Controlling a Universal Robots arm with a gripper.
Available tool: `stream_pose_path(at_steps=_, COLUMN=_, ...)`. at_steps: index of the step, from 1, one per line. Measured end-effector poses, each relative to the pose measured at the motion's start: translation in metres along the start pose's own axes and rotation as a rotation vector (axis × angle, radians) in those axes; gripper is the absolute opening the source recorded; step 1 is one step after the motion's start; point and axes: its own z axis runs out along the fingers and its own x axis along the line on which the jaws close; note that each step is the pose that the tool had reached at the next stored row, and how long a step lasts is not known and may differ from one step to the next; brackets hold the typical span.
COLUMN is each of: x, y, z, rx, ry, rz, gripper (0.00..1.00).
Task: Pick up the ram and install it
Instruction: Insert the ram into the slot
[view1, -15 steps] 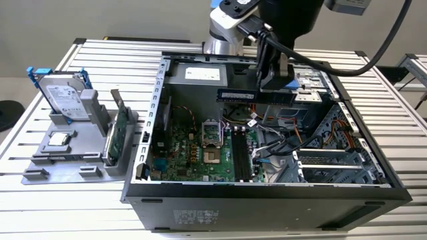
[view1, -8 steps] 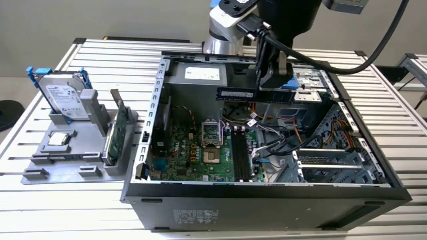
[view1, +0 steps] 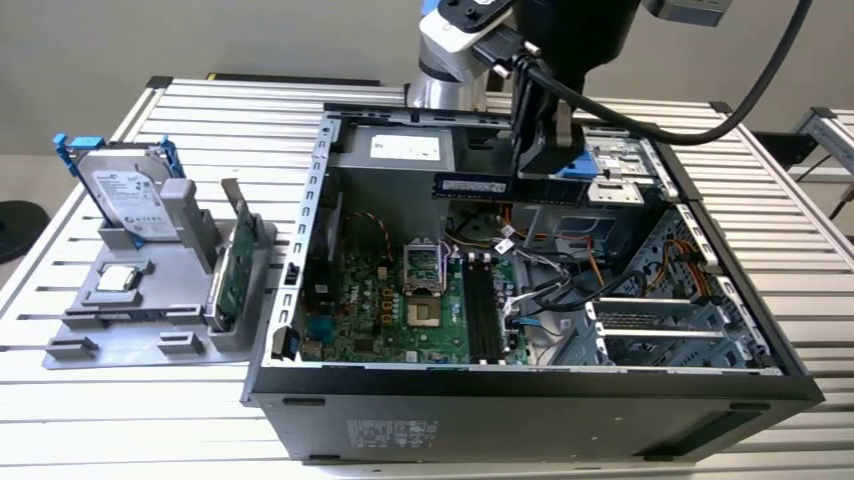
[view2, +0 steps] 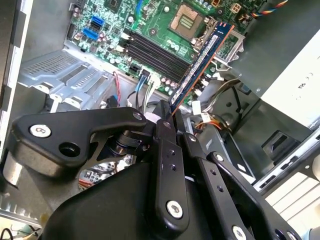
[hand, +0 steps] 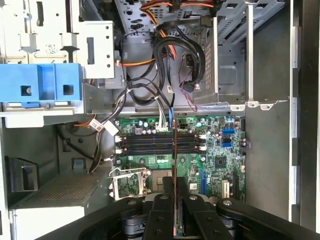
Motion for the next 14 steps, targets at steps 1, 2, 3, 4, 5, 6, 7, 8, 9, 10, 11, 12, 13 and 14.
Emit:
stream_pose_path(at_steps=1, x=0.0006, y=-0.0001, z=0.0001, rx=0.0, ry=0.0001, rz=0.0, gripper=0.0)
stream_pose_path(at_steps=2, x=0.0012, y=-0.0001, z=0.0001, rx=0.0, ry=0.0, rz=0.0, gripper=0.0)
stream_pose_path(at_steps=3, x=0.0016, y=-0.0001, z=0.0002, rx=0.0, ry=0.0, rz=0.0, gripper=0.0)
stream_pose_path(at_steps=4, x=0.002, y=-0.0001, z=0.0002, rx=0.0, ry=0.0, rz=0.0, gripper=0.0)
stream_pose_path(at_steps=5, x=0.0024, y=-0.0002, z=0.0002, rx=0.0, ry=0.0, rz=0.0, gripper=0.0)
stream_pose_path(at_steps=6, x=0.0029, y=-0.0002, z=0.0003, rx=0.0, ry=-0.0001, rz=0.0, gripper=0.0)
stream_pose_path(at_steps=7, x=0.0035, y=-0.0003, z=0.0003, rx=0.0, ry=0.0, rz=0.0, gripper=0.0)
stream_pose_path(at_steps=8, x=0.004, y=-0.0003, z=0.0004, rx=0.0, ry=0.0, rz=0.0, gripper=0.0)
stream_pose_path(at_steps=9, x=0.0043, y=-0.0003, z=0.0004, rx=0.0, ry=0.0, rz=0.0, gripper=0.0)
stream_pose_path(at_steps=10, x=0.0047, y=-0.0003, z=0.0005, rx=0.0, ry=0.0001, rz=0.0, gripper=0.0)
stream_pose_path(at_steps=11, x=0.005, y=-0.0004, z=0.0005, rx=0.0, ry=0.0, rz=0.0, gripper=0.0)
stream_pose_path(at_steps=12, x=0.0055, y=-0.0004, z=0.0006, rx=0.0, ry=0.0, rz=0.0, gripper=0.0)
stream_pose_path(at_steps=13, x=0.006, y=-0.0004, z=0.0007, rx=0.0, ry=0.0001, rz=0.0, gripper=0.0)
stream_pose_path(at_steps=14, x=0.0065, y=-0.0005, z=0.0007, rx=0.0, ry=0.0001, rz=0.0, gripper=0.0)
